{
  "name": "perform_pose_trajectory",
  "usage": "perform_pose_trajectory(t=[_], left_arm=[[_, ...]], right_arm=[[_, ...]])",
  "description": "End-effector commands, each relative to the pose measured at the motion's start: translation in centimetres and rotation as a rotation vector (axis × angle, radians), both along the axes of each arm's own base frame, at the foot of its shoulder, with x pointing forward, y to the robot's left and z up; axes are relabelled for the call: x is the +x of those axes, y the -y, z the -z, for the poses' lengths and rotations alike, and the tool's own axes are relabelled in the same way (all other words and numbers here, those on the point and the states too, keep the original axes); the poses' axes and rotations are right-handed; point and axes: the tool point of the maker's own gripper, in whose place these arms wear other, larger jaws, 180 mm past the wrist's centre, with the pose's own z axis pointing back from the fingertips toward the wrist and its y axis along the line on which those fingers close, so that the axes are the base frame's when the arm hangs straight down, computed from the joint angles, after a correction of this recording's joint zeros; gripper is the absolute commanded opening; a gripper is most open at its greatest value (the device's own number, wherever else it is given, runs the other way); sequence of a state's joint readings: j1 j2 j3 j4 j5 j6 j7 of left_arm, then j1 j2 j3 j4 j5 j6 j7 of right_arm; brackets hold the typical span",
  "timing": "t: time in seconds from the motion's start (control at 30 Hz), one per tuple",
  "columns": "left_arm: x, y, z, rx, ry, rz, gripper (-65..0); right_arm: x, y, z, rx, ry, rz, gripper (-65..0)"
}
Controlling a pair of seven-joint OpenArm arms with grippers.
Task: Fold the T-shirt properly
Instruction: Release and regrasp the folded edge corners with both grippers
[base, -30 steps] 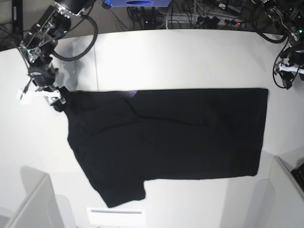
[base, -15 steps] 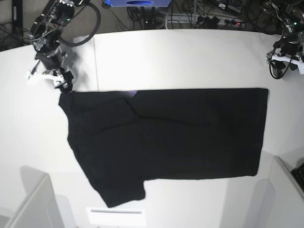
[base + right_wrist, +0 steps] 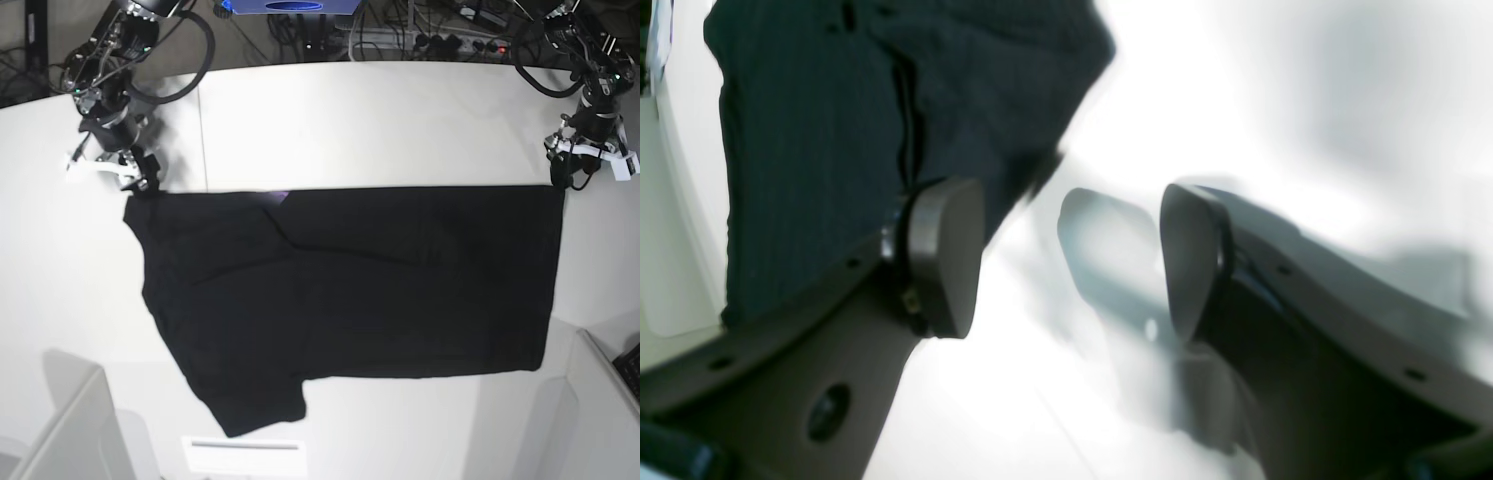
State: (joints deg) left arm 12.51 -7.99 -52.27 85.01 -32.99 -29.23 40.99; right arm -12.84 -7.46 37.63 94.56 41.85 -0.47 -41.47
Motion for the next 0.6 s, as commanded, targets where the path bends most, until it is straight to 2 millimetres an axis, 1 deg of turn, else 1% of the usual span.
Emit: perform_pose_trajectory(t=[0.0, 0.03, 0.1, 0.33, 0.47, 0.53, 0.57], left_arm=[[0.8, -1.0, -1.3, 0.022, 0.038, -0.021, -22.4], [0.7, -1.2, -1.0, 0.014, 0.032, -0.043, -22.4], [1.3, -1.5, -1.2, 0.004, 0.046, -0.071, -22.4], [2.8, -1.5, -0.4, -0.046, 0.06, -0.094, -22.4], [3.0, -1.4, 0.4, -0.077, 0.053, -0.105, -22.4], [3.0, -1.3, 0.6, -0.081, 0.049, -0.103, -22.5], [3.4, -0.8, 0.7, -0.083, 0.046, -0.087, -22.5]], right_arm=[[0.7, 0.3, -1.0, -0.011, 0.04, 0.001, -25.4], [0.7, 0.3, -1.0, -0.011, 0.04, 0.001, -25.5], [1.0, 0.2, -1.0, -0.007, 0.044, 0.0, -25.5], [1.2, -0.2, 0.9, 0.041, 0.008, 0.011, -25.8], [1.8, -0.2, 0.6, 0.045, 0.02, 0.013, -26.0], [2.6, -0.1, 0.1, 0.04, 0.038, 0.014, -26.0], [2.9, -0.1, 0.0, 0.039, 0.041, 0.013, -26.0]])
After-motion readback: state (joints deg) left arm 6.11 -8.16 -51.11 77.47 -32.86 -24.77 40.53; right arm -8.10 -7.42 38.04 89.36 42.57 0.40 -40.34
